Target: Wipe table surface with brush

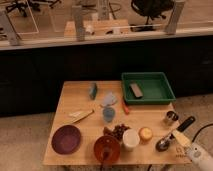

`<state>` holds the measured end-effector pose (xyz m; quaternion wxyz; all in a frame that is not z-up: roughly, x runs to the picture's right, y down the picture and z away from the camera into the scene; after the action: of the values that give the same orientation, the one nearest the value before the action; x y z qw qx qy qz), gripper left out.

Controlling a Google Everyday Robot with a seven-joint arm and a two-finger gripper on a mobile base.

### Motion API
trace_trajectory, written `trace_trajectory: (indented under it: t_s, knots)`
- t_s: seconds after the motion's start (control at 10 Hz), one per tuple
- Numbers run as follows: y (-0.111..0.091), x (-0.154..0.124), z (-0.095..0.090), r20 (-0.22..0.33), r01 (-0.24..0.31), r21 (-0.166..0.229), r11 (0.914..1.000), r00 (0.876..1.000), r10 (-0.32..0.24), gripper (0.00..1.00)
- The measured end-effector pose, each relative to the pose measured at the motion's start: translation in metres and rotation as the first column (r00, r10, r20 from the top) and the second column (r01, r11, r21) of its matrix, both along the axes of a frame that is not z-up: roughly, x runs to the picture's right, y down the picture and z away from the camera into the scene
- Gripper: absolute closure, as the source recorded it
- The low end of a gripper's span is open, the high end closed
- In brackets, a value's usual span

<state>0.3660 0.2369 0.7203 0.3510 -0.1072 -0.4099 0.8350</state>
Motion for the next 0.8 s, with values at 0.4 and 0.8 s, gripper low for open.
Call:
trace_trajectory:
  t_s: [0.4, 0.8]
  knots:
    - [0.025, -0.017, -0.036, 0.055, 0.060, -0.010, 0.9981, 0.997, -0.060, 1.00]
    - [0.022, 0.037, -0.041, -0.007, 0.033, -0.012, 0.9994, 0.999, -0.033, 1.00]
